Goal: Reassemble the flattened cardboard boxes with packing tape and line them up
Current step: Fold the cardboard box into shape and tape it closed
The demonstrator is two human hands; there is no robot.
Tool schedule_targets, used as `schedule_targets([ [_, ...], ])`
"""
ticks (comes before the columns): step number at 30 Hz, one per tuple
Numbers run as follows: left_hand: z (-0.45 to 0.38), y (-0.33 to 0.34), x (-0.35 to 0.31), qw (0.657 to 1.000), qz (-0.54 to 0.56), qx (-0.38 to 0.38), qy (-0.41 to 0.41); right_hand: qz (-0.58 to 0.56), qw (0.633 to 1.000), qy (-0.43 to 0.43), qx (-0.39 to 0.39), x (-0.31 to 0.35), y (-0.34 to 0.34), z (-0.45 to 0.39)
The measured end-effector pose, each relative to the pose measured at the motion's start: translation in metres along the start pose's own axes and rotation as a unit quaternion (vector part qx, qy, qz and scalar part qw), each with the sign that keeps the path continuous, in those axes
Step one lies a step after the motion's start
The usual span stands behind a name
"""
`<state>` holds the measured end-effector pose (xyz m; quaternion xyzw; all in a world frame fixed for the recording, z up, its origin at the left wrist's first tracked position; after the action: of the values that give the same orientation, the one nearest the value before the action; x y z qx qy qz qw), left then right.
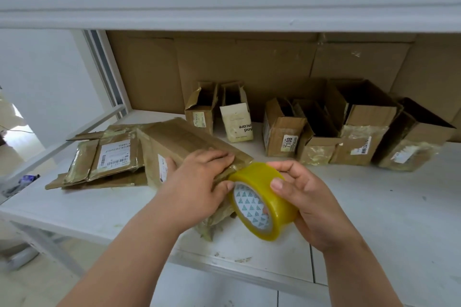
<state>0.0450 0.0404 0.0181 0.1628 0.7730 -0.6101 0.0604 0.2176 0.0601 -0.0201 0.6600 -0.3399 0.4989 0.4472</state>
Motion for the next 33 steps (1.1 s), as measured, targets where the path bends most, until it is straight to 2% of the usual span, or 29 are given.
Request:
schedule_targets([
  [6, -0.003, 0.007, -0.019, 0.986, 0.107, -0.08, 0.104, -0.032, 0.999, -0.003, 0.04, 0.011, -0.007, 0.015],
  [11, -0.008, 0.006, -0.006, 0.976, 0.163, -0.102, 0.099, -0.002, 1.0, -0.001, 0.018, 0.006, 0.008, 0.015],
  [14, -0.007, 0.005, 0.009, 0.978, 0.176, -0.09, 0.073, 0.02, 0.999, 0.009, 0.025, -0.009, 0.022, 0.017],
  [18, -0.001, 0.009, 0.01, 0.983, 0.135, -0.07, 0.1, 0.01, 0.998, 0.032, 0.046, -0.026, 0.029, 0.024],
  [22, -0.001, 0.011, 0.015, 0.984, 0.152, -0.054, 0.08, 0.018, 0.996, 0.041, 0.073, -0.03, 0.035, 0.035],
  [26, -0.002, 0.01, 0.015, 0.984, 0.154, -0.048, 0.079, 0.043, 0.997, 0.038, 0.051, -0.035, 0.034, 0.041],
  [29, 0.0, 0.009, 0.019, 0.983, 0.161, -0.04, 0.076, 0.082, 0.993, 0.075, 0.035, -0.056, 0.028, 0.051],
  [33, 0.002, 0.008, 0.02, 0.982, 0.168, -0.041, 0.074, 0.041, 0.991, 0.13, -0.002, -0.078, 0.019, 0.063],
])
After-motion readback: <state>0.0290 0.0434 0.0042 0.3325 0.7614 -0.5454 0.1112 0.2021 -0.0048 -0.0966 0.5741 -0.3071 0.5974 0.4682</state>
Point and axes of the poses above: each hand's wrist, its own z-axis away from the middle knuckle, its own y-axis out of the palm, x = y × z, the point moved 8 cm from there along -z, towards the middle knuckle, and after that the axes turned 4 degrees about -x, right-handed, at the moved point
